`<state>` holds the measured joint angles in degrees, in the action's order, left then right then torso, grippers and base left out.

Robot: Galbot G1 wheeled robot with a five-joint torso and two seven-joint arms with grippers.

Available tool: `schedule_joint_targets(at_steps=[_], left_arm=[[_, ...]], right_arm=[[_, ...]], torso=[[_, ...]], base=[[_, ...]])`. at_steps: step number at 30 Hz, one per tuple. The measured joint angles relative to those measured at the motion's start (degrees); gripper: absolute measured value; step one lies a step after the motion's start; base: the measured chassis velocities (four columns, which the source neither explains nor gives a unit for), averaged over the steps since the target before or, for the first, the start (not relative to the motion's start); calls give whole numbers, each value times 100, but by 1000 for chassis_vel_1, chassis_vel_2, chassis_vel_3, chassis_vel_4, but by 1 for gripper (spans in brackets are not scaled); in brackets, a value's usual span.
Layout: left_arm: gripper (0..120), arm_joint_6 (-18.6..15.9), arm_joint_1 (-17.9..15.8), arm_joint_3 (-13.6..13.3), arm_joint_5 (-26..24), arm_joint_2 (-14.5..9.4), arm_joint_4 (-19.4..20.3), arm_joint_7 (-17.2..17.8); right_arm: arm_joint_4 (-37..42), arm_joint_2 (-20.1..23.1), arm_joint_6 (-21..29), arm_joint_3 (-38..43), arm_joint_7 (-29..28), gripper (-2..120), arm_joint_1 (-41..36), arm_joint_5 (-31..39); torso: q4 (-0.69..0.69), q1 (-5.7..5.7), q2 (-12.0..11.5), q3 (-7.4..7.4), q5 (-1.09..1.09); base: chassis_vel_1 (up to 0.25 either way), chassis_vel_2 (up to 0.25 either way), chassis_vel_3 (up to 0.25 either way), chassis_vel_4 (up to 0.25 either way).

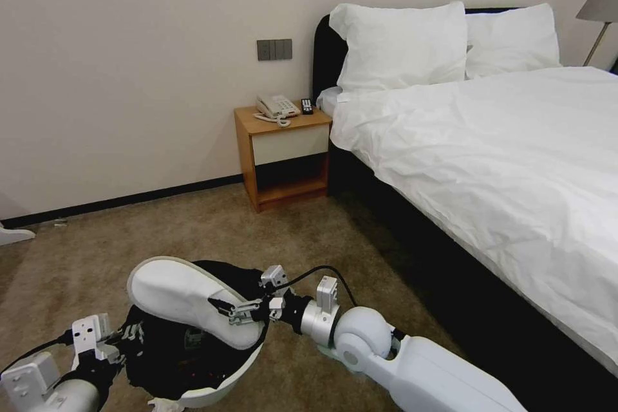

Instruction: Pick up the trash bin, then pick up the garbage from the floor and place it into the trash bin.

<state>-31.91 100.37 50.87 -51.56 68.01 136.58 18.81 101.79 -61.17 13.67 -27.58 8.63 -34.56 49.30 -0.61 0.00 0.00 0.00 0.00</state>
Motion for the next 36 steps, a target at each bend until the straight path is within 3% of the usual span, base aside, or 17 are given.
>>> schedule_joint_targets(at_steps=[17, 24, 28, 33, 35, 36], left_arm=[[4, -18, -71, -27, -29, -10, -37, 27], [4, -18, -58, -27, -21, -3, -82, 34], [4, 0, -5, -26, 16, 24, -104, 40], [4, 20, 70, -25, 61, 49, -126, 45], [4, 46, 141, -8, 93, 81, -129, 40], [4, 46, 141, -8, 93, 81, -129, 40]], right_arm=[[112, 484, 26, 179, 118, 100, -248, -160], [273, 610, -585, 547, 479, 100, -485, -337], [380, 603, -1038, 1072, 623, 100, -817, -521], [511, 587, -1071, 1730, 621, 100, -1236, -525], [636, 581, -1040, 2660, 562, 100, -1836, -666], [636, 581, -1040, 2660, 562, 100, -1836, -666]], torso=[[-1, 0, 0, 0, 1], [-1, 0, 0, 0, 0], [-1, 0, 0, 0, 0], [-1, 0, 0, 0, 0], [-2, 0, 0, 0, 1], [-2, 0, 0, 0, 1]], base=[[0, 0, 0, 0], [0, 0, 0, 0], [0, 0, 0, 0], [0, 0, 0, 0], [0, 0, 0, 0], [0, 0, 0, 0]])
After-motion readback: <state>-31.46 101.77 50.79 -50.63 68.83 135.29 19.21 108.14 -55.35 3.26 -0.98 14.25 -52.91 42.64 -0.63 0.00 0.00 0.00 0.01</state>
